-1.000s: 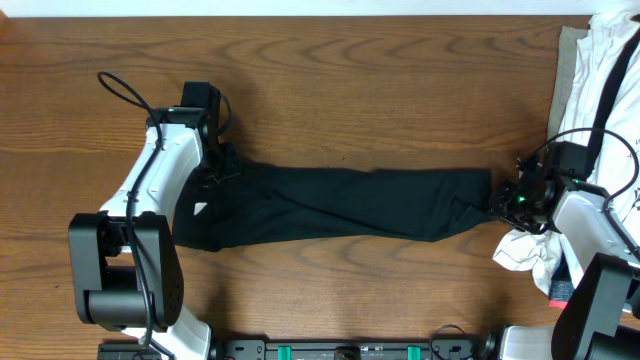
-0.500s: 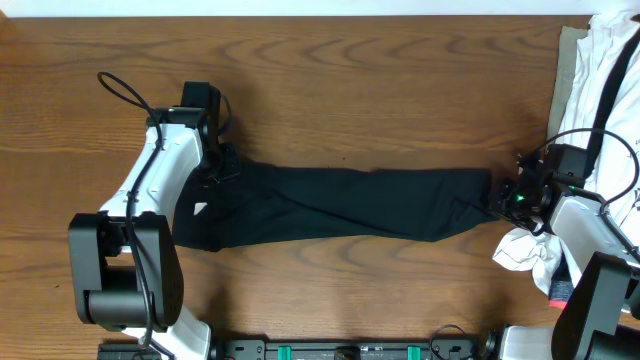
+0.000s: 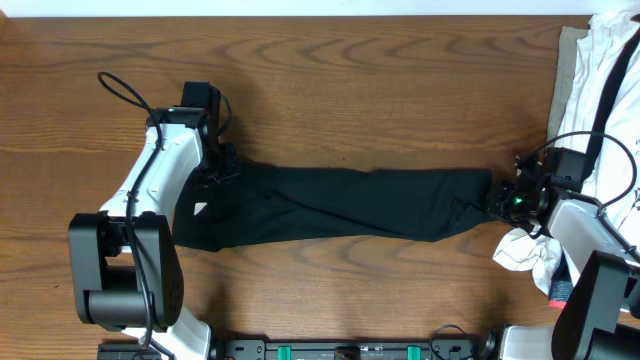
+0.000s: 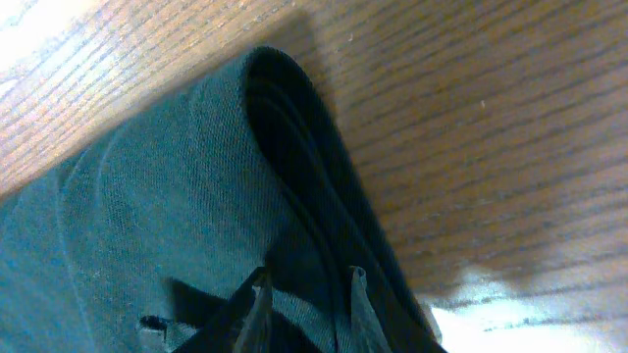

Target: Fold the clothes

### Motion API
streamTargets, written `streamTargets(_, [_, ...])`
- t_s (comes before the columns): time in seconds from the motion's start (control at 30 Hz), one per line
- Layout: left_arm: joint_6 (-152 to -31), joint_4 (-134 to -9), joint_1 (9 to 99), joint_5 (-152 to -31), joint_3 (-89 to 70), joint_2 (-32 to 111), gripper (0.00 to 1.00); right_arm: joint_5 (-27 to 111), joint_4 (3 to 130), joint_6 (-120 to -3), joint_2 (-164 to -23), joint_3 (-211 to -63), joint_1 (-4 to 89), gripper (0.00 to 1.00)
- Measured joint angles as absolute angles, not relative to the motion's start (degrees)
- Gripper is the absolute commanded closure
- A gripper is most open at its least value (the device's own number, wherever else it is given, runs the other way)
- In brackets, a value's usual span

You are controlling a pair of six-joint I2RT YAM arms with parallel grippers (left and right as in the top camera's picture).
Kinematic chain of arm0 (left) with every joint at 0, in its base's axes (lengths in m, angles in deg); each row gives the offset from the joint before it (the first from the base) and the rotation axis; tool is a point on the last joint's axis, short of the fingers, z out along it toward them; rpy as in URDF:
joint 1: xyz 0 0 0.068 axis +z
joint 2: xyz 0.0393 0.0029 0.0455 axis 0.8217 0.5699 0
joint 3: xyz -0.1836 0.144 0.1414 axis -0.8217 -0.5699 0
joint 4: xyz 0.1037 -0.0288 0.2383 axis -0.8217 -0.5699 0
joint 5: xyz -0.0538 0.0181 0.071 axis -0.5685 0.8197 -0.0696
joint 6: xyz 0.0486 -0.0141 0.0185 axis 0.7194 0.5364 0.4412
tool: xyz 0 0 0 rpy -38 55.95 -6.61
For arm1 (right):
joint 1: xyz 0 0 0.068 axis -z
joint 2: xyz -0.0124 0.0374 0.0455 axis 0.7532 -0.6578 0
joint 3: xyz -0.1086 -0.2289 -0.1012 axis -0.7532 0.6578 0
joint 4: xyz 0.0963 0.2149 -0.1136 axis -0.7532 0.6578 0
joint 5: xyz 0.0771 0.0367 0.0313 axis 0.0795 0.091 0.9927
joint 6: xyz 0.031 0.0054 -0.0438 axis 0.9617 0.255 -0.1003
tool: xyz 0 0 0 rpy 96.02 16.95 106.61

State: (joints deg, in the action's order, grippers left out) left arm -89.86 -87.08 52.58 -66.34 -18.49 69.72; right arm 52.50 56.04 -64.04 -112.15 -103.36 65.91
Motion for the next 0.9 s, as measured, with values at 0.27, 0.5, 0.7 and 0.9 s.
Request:
streamTargets(0.27, [-89.9,-87.1,52.6,-66.3,-18.5,69.7,0.65,52.7,54.9,-64.1,-112.2,-103.1,65.9,0.87])
streamTargets(0.5, [-89.9,-87.1,52.6,-66.3,-18.5,69.7,0.64,52.7,53.4,-64.1,-112.2,-103.1,65.9,0.91])
streamTargets(0.7, [-89.9,-87.2,52.6,-66.3,-18.5,69.7,0.64,53.0,51.9,-64.0,-112.2,-103.1,65.9,0.87])
streamTargets(0.9, [-89.9,-87.5,52.6,-66.3,-18.5,69.7,0.64,53.2,52.2,-64.0,-112.2,-103.1,65.9,0.82])
